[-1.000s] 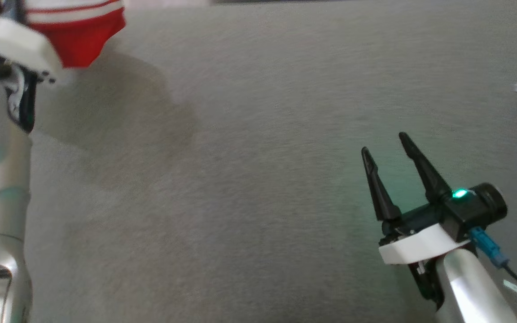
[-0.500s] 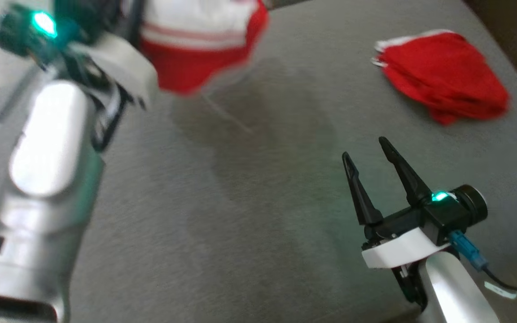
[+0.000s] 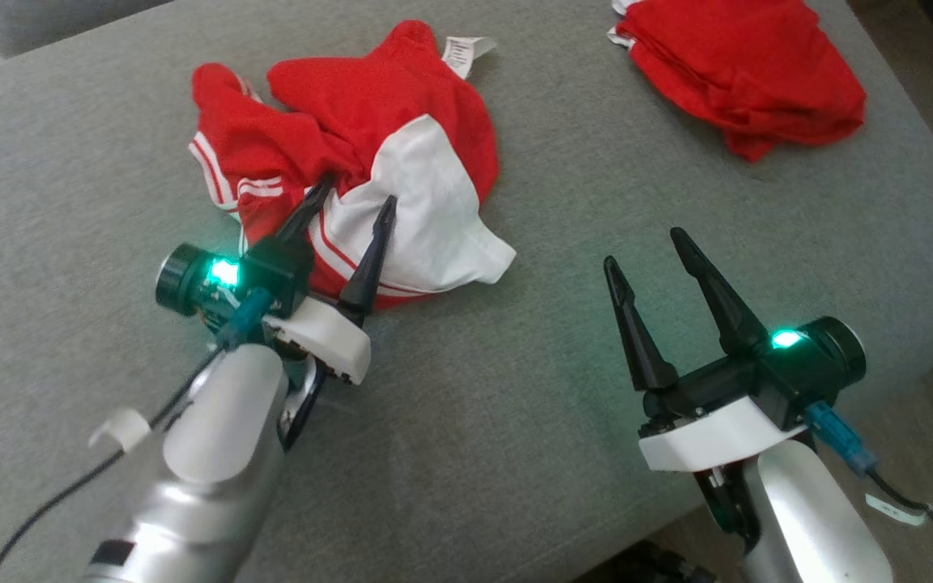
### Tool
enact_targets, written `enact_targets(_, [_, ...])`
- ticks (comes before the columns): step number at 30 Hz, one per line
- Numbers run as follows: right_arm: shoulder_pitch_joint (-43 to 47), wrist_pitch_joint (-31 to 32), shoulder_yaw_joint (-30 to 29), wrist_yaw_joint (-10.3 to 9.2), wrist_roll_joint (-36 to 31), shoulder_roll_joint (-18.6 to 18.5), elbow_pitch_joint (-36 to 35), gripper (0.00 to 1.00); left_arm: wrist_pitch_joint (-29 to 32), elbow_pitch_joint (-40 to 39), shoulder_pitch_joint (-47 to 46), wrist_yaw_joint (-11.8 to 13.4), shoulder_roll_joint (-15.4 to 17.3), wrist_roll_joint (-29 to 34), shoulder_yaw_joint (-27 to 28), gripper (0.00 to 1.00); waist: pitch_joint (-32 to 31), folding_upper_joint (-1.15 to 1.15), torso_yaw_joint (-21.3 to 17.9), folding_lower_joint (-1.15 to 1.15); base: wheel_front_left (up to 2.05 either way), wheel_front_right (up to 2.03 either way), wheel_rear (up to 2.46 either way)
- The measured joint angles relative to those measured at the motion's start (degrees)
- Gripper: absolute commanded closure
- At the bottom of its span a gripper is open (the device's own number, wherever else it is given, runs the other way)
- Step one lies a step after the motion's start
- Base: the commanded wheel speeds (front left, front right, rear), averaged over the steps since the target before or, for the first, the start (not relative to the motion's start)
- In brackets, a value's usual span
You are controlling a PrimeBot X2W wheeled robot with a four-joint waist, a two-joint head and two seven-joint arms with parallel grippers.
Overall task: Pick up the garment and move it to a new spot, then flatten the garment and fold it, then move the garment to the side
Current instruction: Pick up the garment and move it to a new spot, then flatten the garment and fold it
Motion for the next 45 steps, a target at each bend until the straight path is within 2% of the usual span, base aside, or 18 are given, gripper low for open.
enact_targets(4, [0.15,-0.01,-0.29,0.0,0.56,0.02,0.13,0.0,-4.21,1.63,1.13,3.5,-1.6,-0.41,0.63,0.0,-0.5,0.0,1.6,-0.01,0.0,0.0,0.0])
enact_targets(8, [0.68,-0.01,-2.09,0.0,0.55,0.03,0.99,0.0,-5.47,-0.21,5.94,6.57,-2.53,-0.93,1.74,0.0,-2.46,0.0,4.81,-0.02,0.0,0.0,0.0])
enact_targets(14, [4.48,0.0,-6.3,0.0,0.66,0.04,2.6,0.0,-5.63,-14.86,19.23,11.37,-3.26,-1.09,8.22,0.0,-7.8,0.0,11.77,-0.02,0.0,0.0,0.0])
enact_targets(23, [10.55,0.0,-8.26,0.0,0.97,0.21,3.39,0.0,-5.63,-26.37,36.09,12.22,-3.78,-0.16,15.52,0.0,-16.48,0.0,19.81,-0.04,0.0,0.0,0.0])
enact_targets(30, [14.91,0.0,-8.53,0.0,0.99,0.32,2.37,0.0,-5.63,-33.01,44.34,12.49,-4.21,3.64,16.25,0.0,-20.68,0.01,23.58,-0.04,0.0,0.0,0.0])
enact_targets(35, [18.46,0.0,-9.62,0.0,1.42,0.52,1.74,0.0,-5.63,-34.54,47.72,13.67,-4.21,4.35,16.3,0.0,-21.59,0.0,24.22,-0.03,0.0,0.0,0.0])
enact_targets(45, [18.44,0.0,-10.45,0.0,2.23,0.53,1.19,0.0,-5.63,-34.64,47.72,13.68,-4.22,5.71,16.27,0.0,-21.8,0.0,23.54,-0.02,0.0,0.0,0.0])
